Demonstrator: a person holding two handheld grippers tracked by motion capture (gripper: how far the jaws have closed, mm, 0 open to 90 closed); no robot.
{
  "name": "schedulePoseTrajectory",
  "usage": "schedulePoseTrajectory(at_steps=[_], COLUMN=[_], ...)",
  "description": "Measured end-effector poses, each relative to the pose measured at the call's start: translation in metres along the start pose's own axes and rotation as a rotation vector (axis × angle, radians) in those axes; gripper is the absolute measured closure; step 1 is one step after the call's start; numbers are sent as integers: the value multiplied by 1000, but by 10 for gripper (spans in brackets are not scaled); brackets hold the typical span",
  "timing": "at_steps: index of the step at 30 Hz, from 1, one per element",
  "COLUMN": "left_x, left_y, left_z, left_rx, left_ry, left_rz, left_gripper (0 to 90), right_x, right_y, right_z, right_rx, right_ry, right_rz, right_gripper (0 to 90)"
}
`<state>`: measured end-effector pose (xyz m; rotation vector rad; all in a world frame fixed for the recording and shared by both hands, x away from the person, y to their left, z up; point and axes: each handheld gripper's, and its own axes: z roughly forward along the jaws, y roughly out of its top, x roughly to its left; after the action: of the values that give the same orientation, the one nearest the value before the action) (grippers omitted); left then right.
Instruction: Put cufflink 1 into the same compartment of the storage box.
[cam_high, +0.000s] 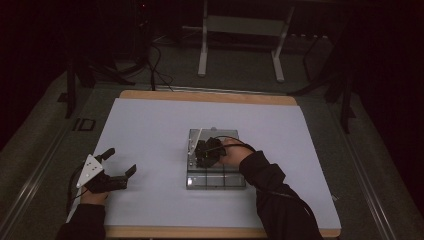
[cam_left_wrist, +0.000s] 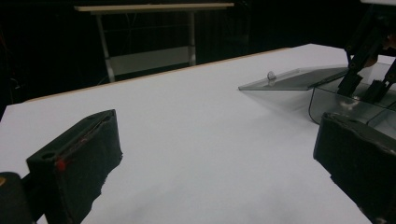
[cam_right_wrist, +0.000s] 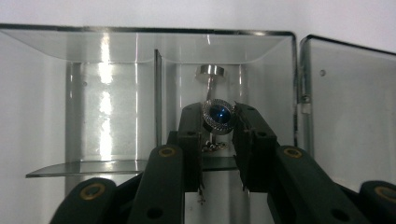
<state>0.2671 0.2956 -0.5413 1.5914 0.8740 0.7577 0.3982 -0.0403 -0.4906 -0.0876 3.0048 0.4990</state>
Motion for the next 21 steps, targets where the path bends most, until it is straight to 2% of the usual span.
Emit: schedulePoseTrajectory(at_steps=[6,12,14,21], left_x=[0,0,0,0], left_y=[0,0,0,0], left_z=[0,0,0,0], left_rx=[-1,0,0,0], left_ry=[0,-1,-1,-1], left_rz=[0,0,0,-2], left_gripper=[16,16,16,17], right_x=[1,0,0,0], right_y=[2,4,5,8], right_z=[8,8,8,-1], right_rx=[57,74,79,82], right_ry=[-12,-14,-10,1], right_rz=[-4,-1,-6,-17], right_gripper=[730,720,689,668])
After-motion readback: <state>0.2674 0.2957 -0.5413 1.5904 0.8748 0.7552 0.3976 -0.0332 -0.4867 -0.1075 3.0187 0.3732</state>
